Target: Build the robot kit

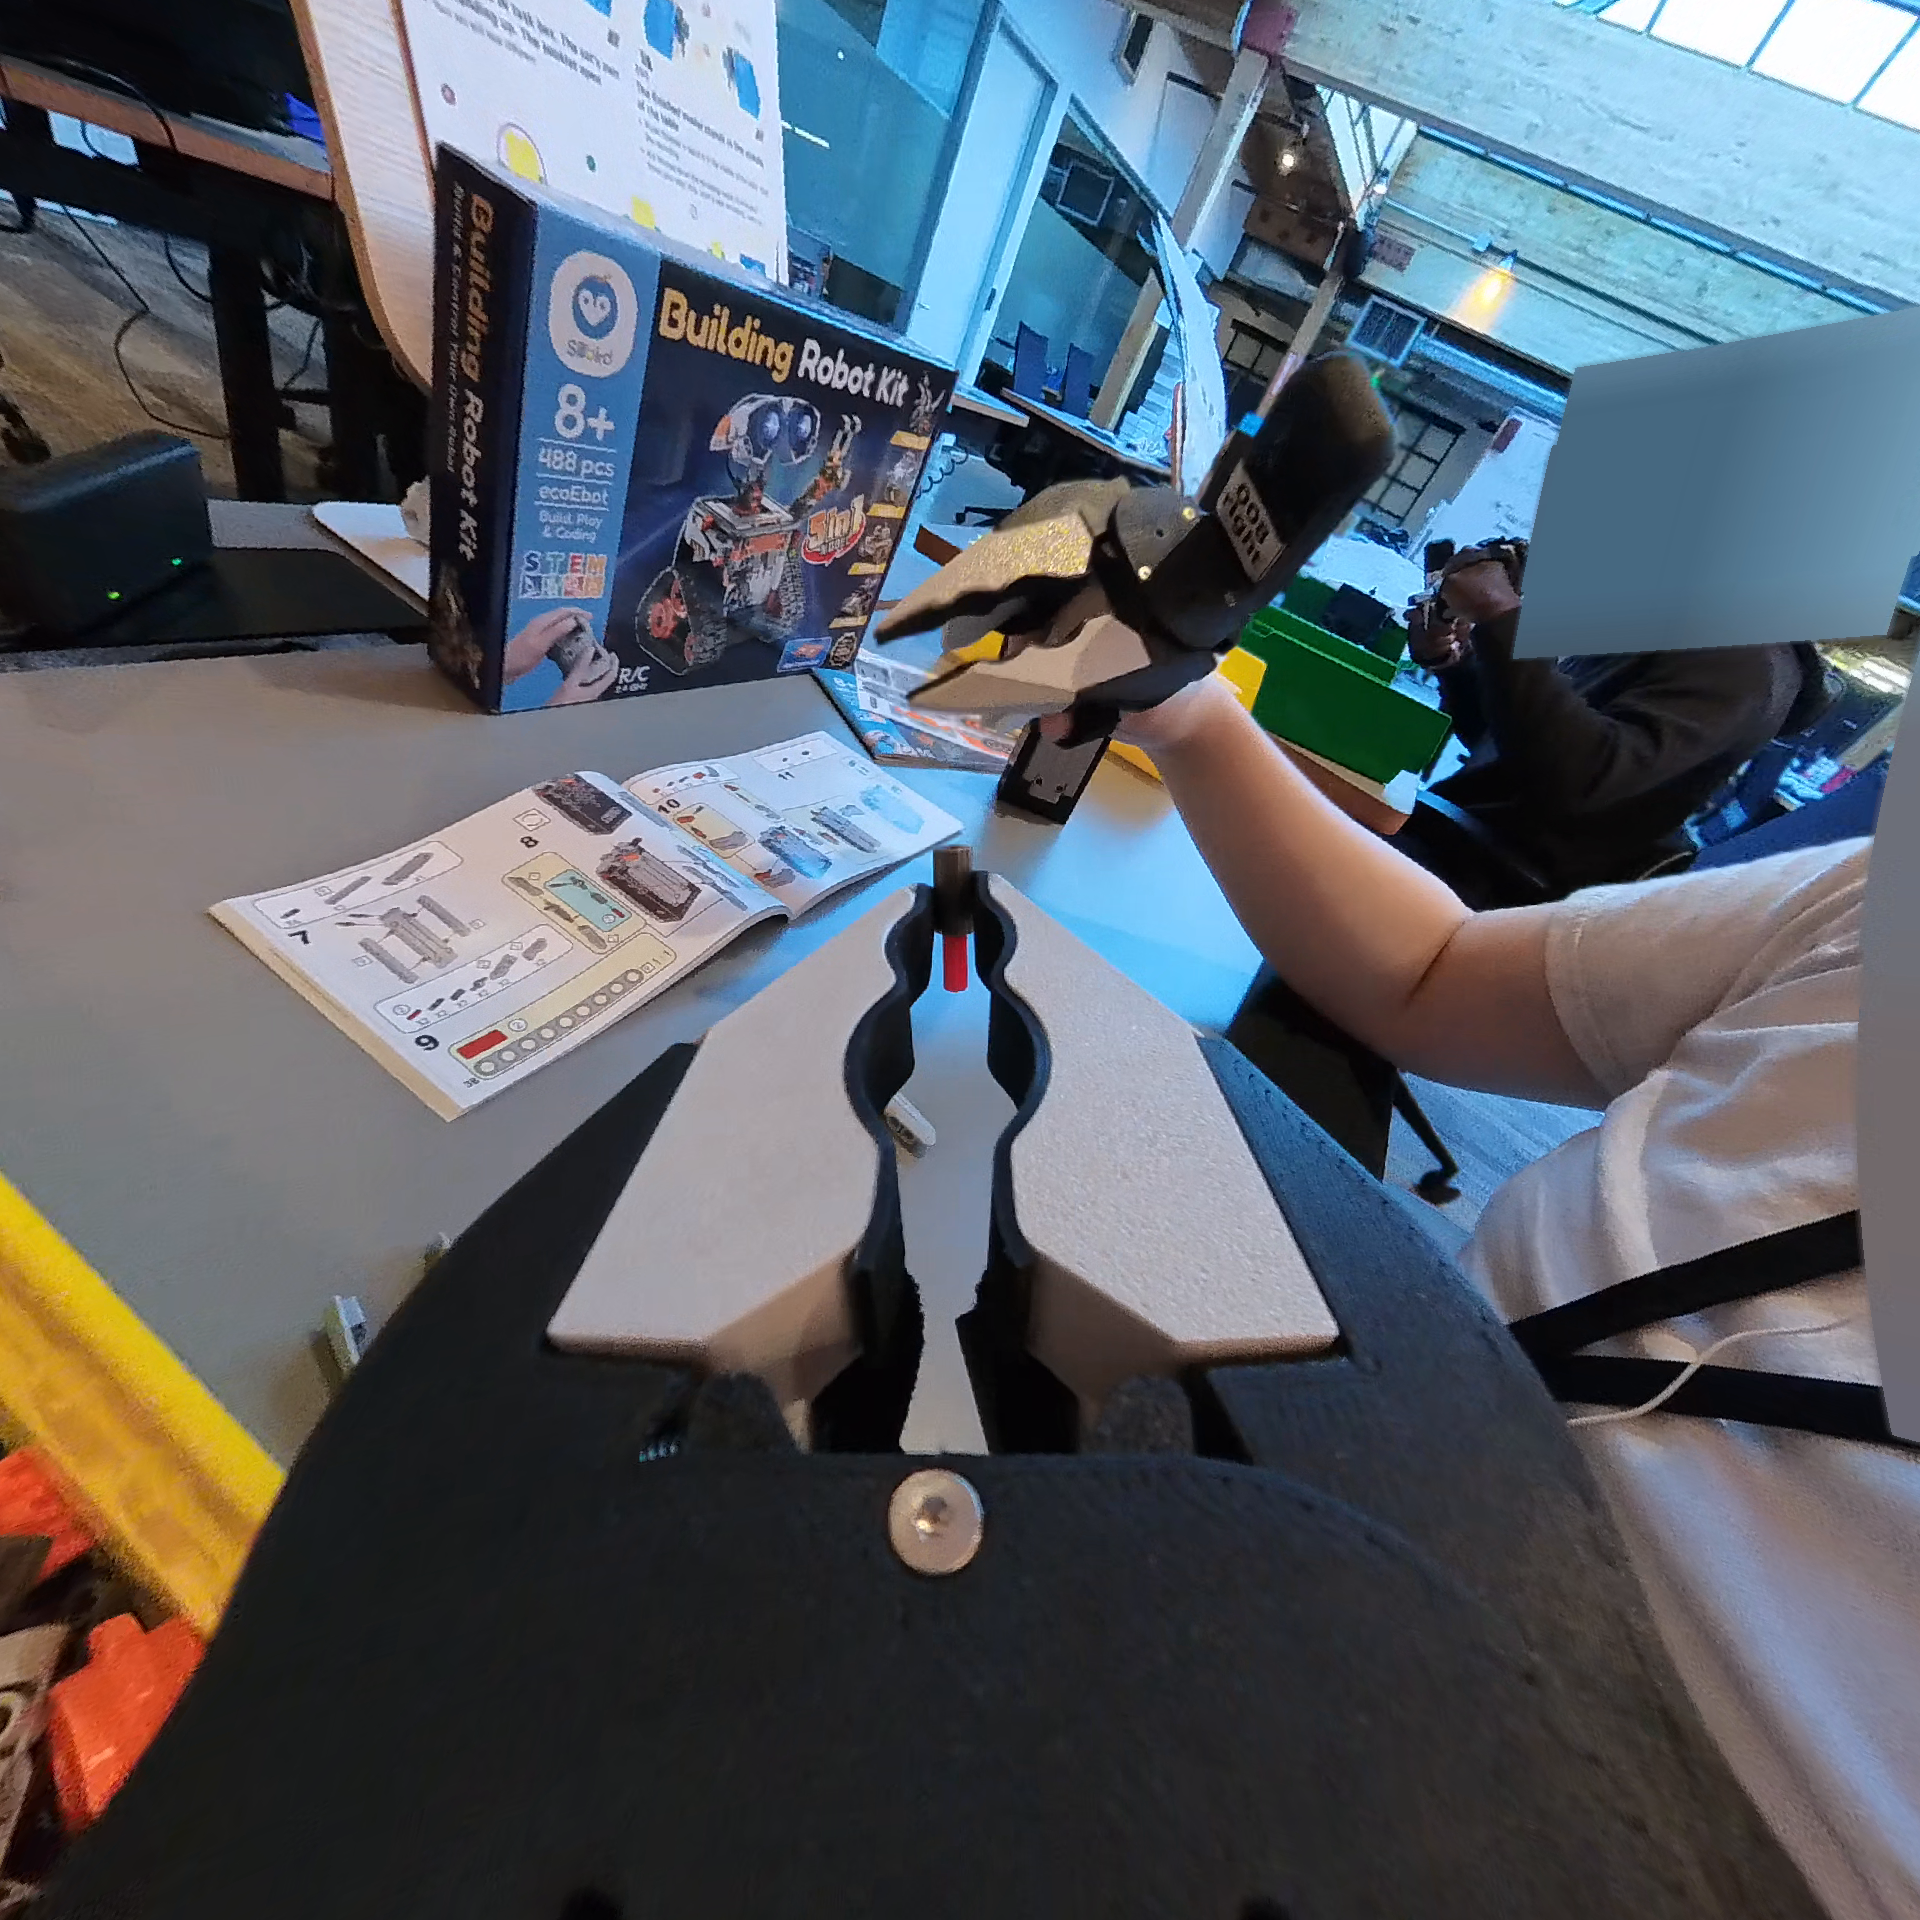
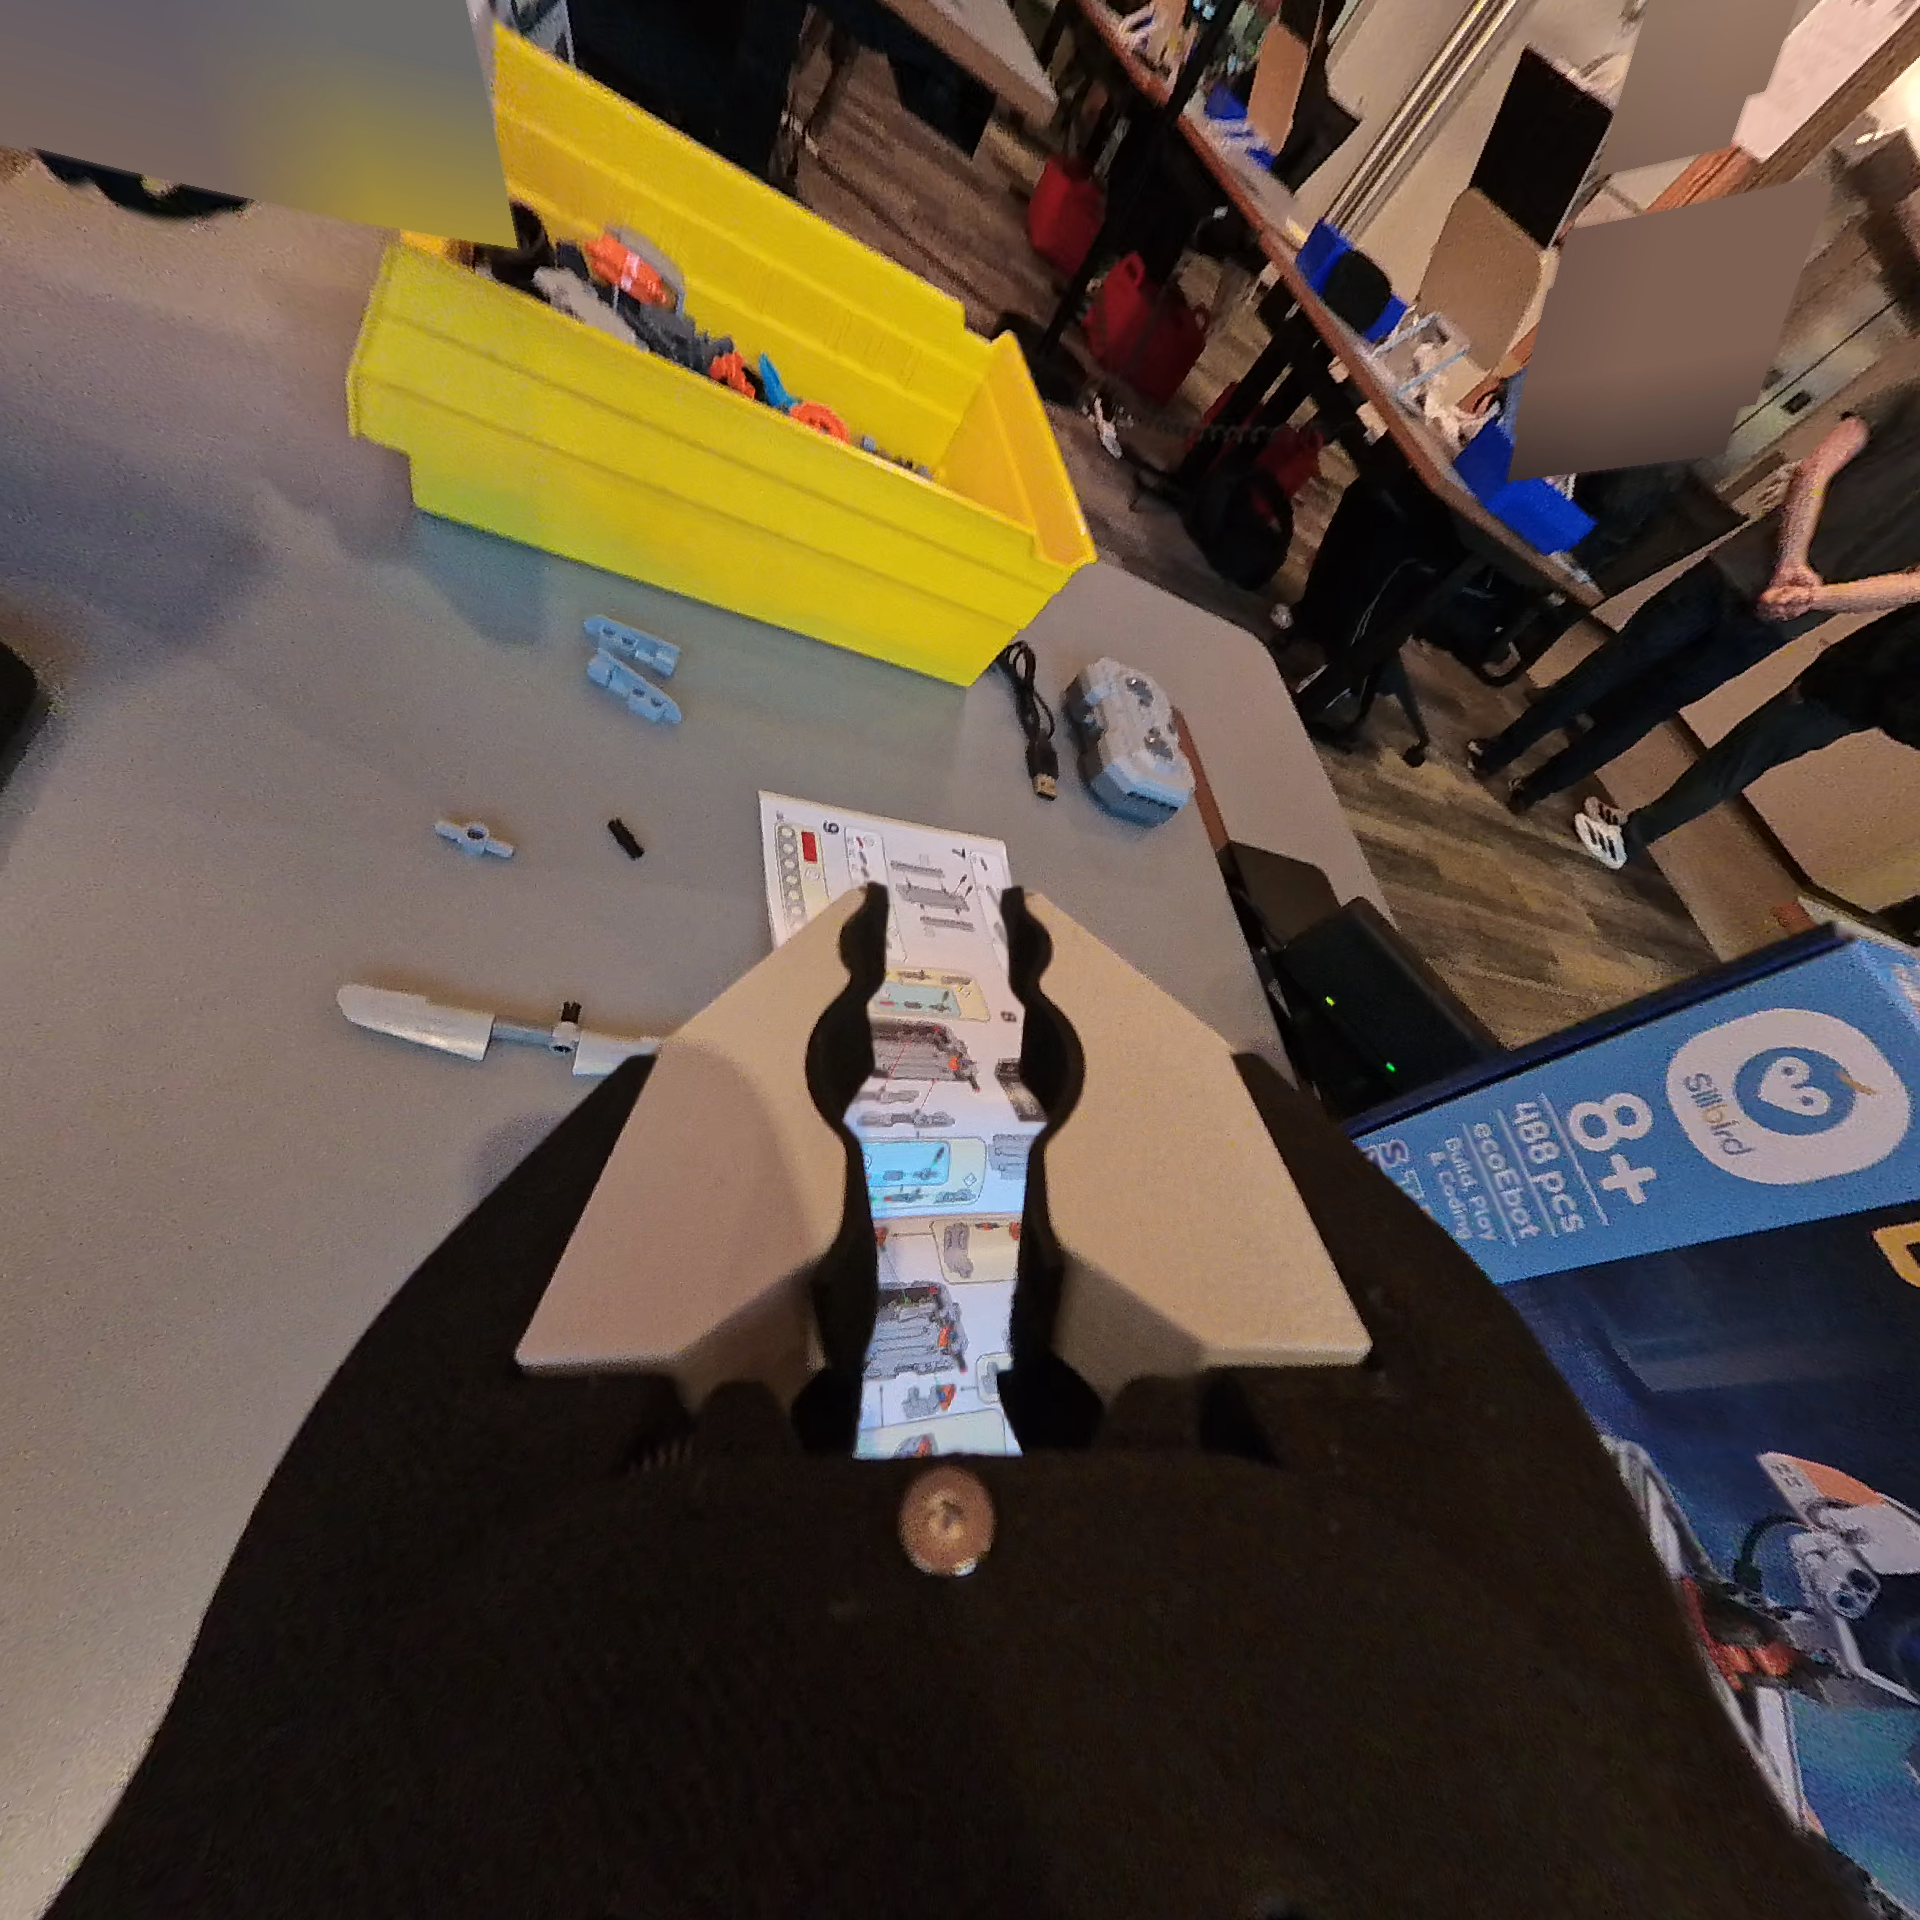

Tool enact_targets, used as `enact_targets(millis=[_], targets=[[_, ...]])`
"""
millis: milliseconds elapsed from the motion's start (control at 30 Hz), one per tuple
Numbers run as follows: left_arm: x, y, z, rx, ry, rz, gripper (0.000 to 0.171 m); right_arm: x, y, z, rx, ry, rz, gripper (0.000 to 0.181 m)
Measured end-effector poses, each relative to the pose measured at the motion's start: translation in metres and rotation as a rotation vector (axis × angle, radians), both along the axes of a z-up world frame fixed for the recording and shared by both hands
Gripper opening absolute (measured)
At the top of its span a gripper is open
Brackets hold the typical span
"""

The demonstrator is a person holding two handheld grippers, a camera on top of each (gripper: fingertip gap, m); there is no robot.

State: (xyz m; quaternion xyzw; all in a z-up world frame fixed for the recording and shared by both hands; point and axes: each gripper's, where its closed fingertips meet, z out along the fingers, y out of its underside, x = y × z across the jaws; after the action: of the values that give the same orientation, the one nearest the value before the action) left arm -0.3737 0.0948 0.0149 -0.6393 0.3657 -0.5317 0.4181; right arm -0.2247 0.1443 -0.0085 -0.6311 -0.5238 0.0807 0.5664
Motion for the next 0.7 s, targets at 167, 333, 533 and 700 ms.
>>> enact_targets(millis=[167, 333, 533, 700], targets=[[-0.012, -0.002, -0.001, 0.014, -0.016, 0.011, 0.004, -0.013, -0.001, -0.023, -0.101, 0.03, 0.028, 0.019], [-0.022, -0.001, -0.005, 0.01, -0.022, 0.022, 0.004, -0.034, -0.009, -0.053, -0.174, -0.026, 0.089, 0.019], [-0.034, -0.006, -0.013, 0.001, -0.003, 0.026, 0.004, -0.081, -0.035, -0.086, -0.295, -0.066, 0.287, 0.02], [-0.041, -0.012, -0.023, -0.01, 0.015, 0.014, 0.004, -0.104, -0.041, -0.105, -0.325, -0.141, 0.408, 0.011]])
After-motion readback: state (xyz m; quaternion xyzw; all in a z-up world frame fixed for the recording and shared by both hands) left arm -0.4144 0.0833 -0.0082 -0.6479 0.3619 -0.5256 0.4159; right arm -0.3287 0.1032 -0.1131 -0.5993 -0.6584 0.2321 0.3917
